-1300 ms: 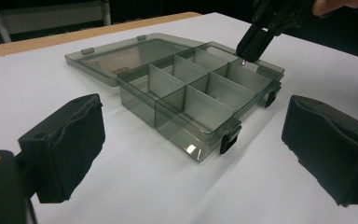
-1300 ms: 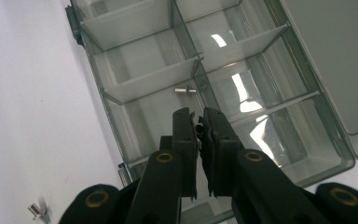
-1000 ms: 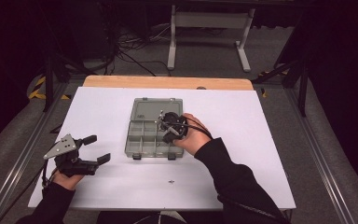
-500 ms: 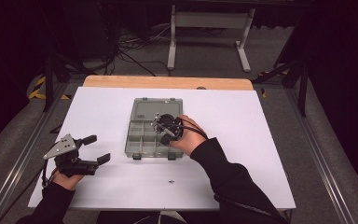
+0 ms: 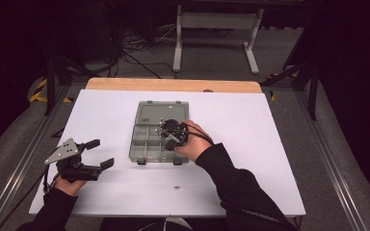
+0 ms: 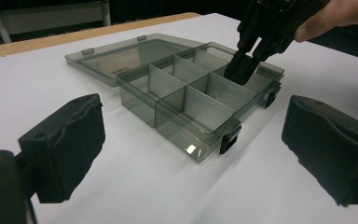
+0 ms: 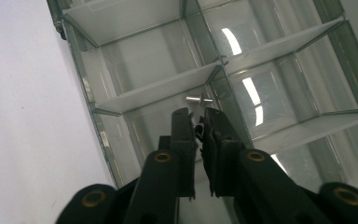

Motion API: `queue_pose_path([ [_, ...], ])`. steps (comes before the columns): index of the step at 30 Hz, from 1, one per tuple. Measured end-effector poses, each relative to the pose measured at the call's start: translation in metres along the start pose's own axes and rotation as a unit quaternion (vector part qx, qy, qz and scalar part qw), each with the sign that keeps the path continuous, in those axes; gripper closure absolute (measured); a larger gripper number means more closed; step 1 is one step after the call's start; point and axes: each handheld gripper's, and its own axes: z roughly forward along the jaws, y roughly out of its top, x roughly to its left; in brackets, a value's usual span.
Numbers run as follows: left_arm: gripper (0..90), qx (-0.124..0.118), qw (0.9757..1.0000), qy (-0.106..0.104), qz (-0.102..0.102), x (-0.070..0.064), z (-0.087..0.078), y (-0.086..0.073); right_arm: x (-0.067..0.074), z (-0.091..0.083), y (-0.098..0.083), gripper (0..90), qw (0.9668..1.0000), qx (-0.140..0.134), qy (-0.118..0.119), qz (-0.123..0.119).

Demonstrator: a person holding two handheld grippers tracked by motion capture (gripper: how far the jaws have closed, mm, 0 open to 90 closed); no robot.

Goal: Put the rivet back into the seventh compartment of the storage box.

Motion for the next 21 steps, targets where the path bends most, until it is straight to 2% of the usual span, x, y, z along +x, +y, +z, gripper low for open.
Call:
queue_pose_path([
  [7,6.4,0.003,1.0,-0.002,-0.001,0.0,0.0,0.0,0.003,-0.01,0.001,62.6,0.9997,-0.019,-0.015,-0.001],
  [9,6.4,0.003,1.0,-0.001,-0.001,0.0,0.0,0.0,0.004,-0.011,0.0,60.1,0.9996,-0.022,-0.017,0.001],
  [12,6.4,0.003,1.0,-0.002,-0.001,0.0,0.001,0.0,0.004,-0.017,-0.002,49.6,0.999,-0.039,-0.023,0.0],
  [13,6.4,0.003,1.0,-0.002,-0.001,0.0,0.001,0.0,0.004,-0.017,-0.002,49.6,0.999,-0.039,-0.023,0.0],
  [15,6.4,0.004,1.0,-0.002,-0.002,0.0,0.001,0.0,0.008,-0.023,-0.005,41.9,0.998,-0.056,-0.027,0.006],
  [21,6.4,0.003,1.0,-0.002,-0.002,0.0,0.001,0.0,0.015,-0.034,-0.012,36.8,0.9973,-0.069,-0.023,0.004],
])
